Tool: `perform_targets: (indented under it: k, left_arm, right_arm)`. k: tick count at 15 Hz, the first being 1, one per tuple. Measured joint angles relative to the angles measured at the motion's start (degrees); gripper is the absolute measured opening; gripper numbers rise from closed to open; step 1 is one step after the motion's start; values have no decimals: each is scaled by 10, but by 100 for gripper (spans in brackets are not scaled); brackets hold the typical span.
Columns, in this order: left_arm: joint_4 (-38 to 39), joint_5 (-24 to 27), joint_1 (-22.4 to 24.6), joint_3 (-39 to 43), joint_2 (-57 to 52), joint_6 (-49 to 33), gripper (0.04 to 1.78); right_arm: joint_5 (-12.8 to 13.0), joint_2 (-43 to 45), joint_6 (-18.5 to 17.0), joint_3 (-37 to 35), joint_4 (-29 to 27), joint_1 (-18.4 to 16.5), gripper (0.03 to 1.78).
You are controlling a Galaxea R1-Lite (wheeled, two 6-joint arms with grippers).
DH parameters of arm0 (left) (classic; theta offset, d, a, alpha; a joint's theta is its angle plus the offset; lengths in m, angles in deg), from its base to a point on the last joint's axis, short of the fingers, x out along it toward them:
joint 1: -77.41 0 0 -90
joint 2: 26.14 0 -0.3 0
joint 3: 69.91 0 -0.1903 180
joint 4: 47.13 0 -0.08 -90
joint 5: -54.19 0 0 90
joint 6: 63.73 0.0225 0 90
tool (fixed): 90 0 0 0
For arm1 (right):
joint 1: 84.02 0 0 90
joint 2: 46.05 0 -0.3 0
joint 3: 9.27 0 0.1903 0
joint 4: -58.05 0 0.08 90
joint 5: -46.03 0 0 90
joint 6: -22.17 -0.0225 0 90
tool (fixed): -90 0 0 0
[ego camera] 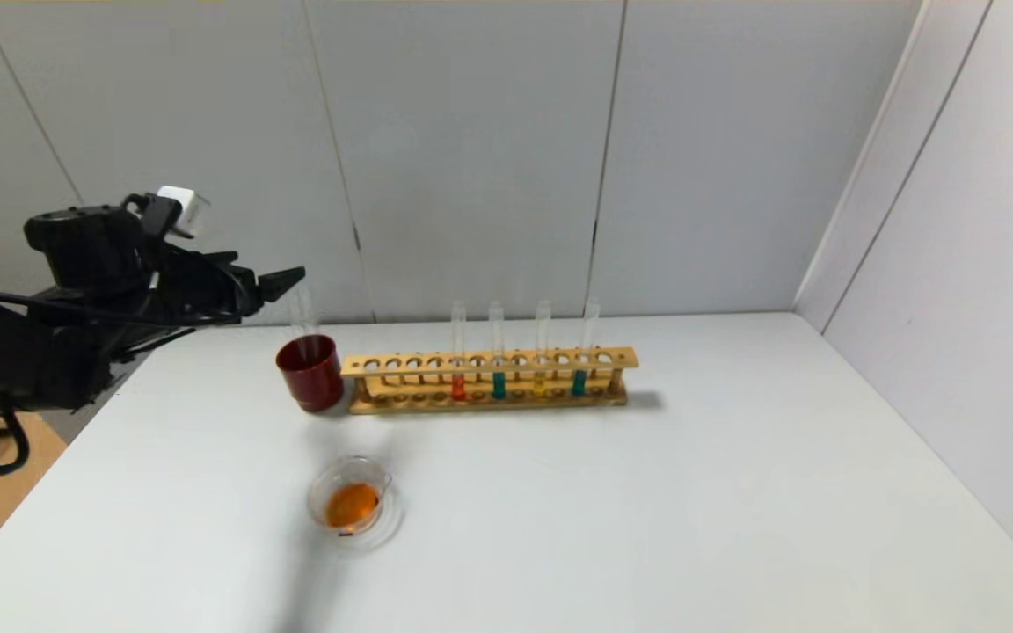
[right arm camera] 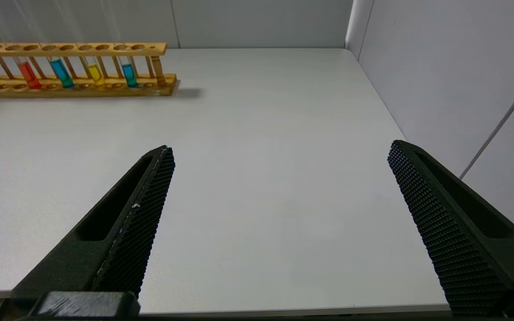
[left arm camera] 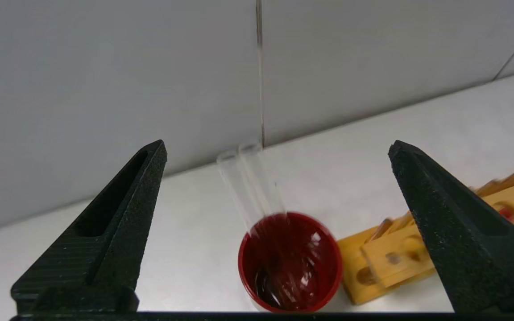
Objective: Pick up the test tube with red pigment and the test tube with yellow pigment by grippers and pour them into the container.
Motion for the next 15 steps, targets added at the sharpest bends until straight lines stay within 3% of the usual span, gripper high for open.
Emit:
perform_targets:
  k: [4,11,15]
  left_arm:
    - [-66,0,-4,29,-152,20,175]
    - [-307,-31,-12,73,-446,31,175]
    - [-324,-62,-12,159,-569,29,175]
  right_arm:
    - [0,0,0,0,0,0,175]
    - [0,0,0,0,0,0,175]
    - [0,0,0,0,0,0,175]
